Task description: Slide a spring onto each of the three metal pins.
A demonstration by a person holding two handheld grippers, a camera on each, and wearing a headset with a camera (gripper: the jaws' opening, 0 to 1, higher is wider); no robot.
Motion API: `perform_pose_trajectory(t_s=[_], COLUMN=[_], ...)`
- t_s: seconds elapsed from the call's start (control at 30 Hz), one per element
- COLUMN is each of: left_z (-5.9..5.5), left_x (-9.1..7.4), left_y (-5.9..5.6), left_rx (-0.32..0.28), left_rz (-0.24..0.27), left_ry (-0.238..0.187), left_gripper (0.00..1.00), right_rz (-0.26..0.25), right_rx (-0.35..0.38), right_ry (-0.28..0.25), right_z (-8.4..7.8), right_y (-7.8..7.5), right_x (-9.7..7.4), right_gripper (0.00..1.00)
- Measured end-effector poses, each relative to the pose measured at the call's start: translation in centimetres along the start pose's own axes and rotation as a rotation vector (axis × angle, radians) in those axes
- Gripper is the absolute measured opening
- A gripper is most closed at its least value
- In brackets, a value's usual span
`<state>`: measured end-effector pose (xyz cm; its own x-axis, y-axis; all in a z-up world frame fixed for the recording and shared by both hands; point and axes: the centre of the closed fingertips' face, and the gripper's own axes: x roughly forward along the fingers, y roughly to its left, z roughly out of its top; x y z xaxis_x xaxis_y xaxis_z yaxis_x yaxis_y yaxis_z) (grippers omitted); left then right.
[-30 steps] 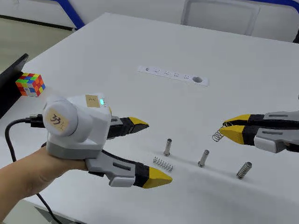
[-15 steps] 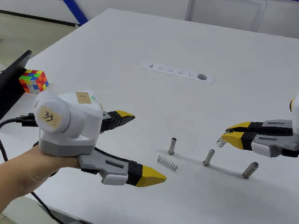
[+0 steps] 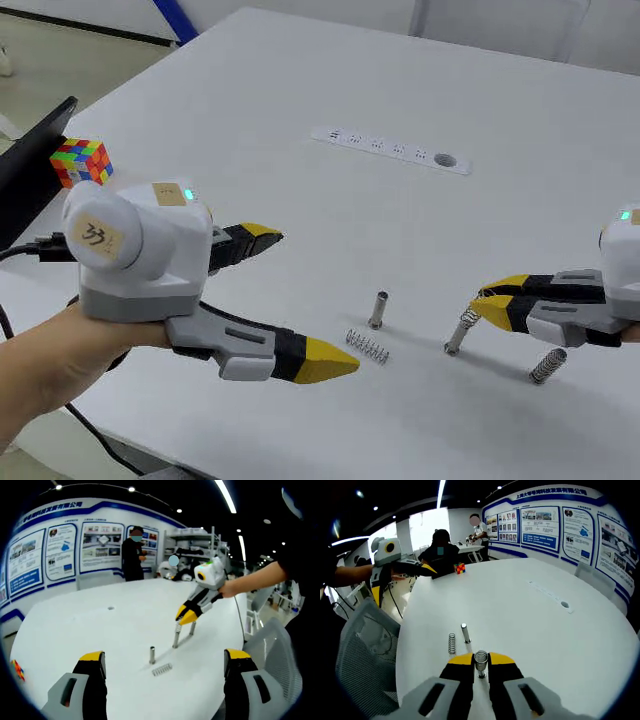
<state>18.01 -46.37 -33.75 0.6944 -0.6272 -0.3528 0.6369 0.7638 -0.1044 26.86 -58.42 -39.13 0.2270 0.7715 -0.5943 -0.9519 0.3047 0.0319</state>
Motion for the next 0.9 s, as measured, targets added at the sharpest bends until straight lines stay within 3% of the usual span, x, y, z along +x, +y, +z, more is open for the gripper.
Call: perform_pose_trajectory(t_s=[0.33, 0.53, 0.67, 0.9], left_z=[-0.4, -0.8, -0.3, -0.6], left_x=[-0.2, -0.3, -0.7, -1.0], left_y=[0.5, 0.6, 0.8, 1.2], left_rx=[-0.001, -0.005, -0.032, -0.037], left_rz=[0.013, 0.018, 0.028, 0.047], left_ry=[0.013, 0.022, -0.006, -0.002], left_gripper=[1.0, 1.0, 1.0, 1.0], right_rz=[0.006, 0.02, 0.022, 0.03], right_rx=[-0.02, -0.061, -0.08, -0.113], right_ry=[0.022, 0.063, 0.081, 0.118], right_z=[-0.4, -1.4, -2.1, -2.9], right_y=[0.1, 0.5, 0.5, 0.4], right_x=[0.6, 1.4, 1.9, 2.6], right_gripper=[0.11, 0.11, 0.11, 0.11])
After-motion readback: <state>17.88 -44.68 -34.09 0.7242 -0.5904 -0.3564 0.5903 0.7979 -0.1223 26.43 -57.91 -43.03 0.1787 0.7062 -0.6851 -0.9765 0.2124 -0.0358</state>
